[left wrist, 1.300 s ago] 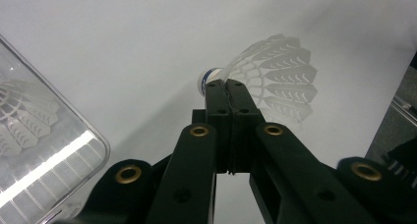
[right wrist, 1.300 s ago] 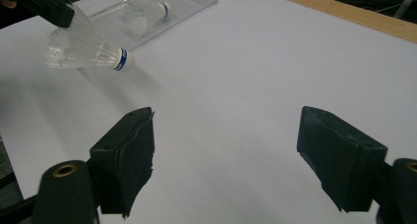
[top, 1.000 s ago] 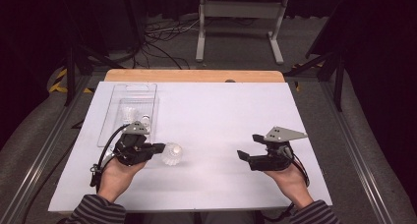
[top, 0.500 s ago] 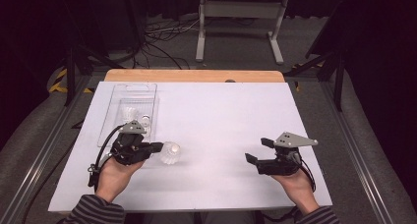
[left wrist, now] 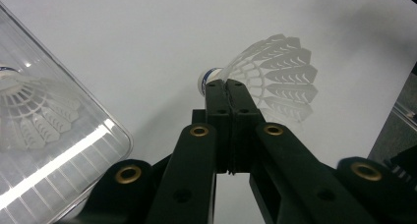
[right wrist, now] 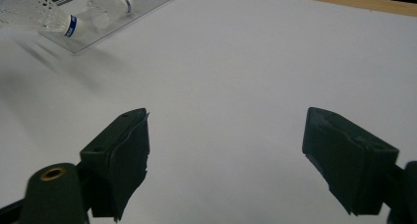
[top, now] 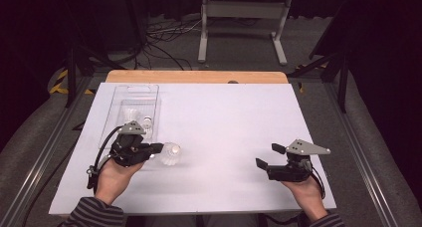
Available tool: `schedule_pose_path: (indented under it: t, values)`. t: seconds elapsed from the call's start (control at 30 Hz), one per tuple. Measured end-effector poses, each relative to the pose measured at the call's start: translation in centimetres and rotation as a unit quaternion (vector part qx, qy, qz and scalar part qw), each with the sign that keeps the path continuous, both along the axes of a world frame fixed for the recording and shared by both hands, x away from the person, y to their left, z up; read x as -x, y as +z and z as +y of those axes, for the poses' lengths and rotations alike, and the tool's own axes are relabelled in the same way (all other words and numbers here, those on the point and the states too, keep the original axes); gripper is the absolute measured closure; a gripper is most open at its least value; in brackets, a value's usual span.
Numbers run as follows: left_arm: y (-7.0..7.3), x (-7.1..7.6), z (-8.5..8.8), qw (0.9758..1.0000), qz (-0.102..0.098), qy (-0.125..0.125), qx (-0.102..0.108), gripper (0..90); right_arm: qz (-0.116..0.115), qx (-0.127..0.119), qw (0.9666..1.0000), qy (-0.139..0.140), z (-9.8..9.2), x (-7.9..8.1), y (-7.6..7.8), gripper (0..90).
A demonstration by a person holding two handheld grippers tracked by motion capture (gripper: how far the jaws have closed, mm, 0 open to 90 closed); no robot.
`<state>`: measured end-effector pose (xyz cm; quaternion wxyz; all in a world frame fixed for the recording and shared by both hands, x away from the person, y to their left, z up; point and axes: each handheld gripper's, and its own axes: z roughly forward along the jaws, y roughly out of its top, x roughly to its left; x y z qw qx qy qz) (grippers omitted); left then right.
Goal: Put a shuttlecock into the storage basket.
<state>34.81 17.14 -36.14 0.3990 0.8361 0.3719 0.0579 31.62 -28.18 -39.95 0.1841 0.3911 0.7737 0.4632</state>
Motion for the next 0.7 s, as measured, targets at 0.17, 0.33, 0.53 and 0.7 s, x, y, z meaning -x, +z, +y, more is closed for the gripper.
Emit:
schedule_pose_path:
  t: [0.17, 0.33, 0.53, 0.7]
  values:
    - [0.1, -0.1, 0.1, 1.0000, -0.003, 0.003, -0.001, 90.0, -0.003, -0.012, 0.9999, -0.010, -0.8, 0.2, -0.7, 17.6]
    - [0.2, -0.2, 0.2, 1.0000, -0.004, 0.004, -0.002, 90.0, -0.007, -0.014, 0.9997, -0.021, -1.3, 0.2, -1.3, 16.2]
    - [0.5, -0.3, 0.3, 1.0000, -0.008, 0.006, -0.002, 90.0, -0.018, -0.017, 0.9987, -0.045, -1.7, 0.3, -1.8, 13.7]
    - [0.7, -0.3, 0.5, 0.9999, -0.006, 0.010, 0.000, 90.0, -0.018, -0.017, 0.9979, -0.060, -2.2, 0.1, -2.1, 12.7]
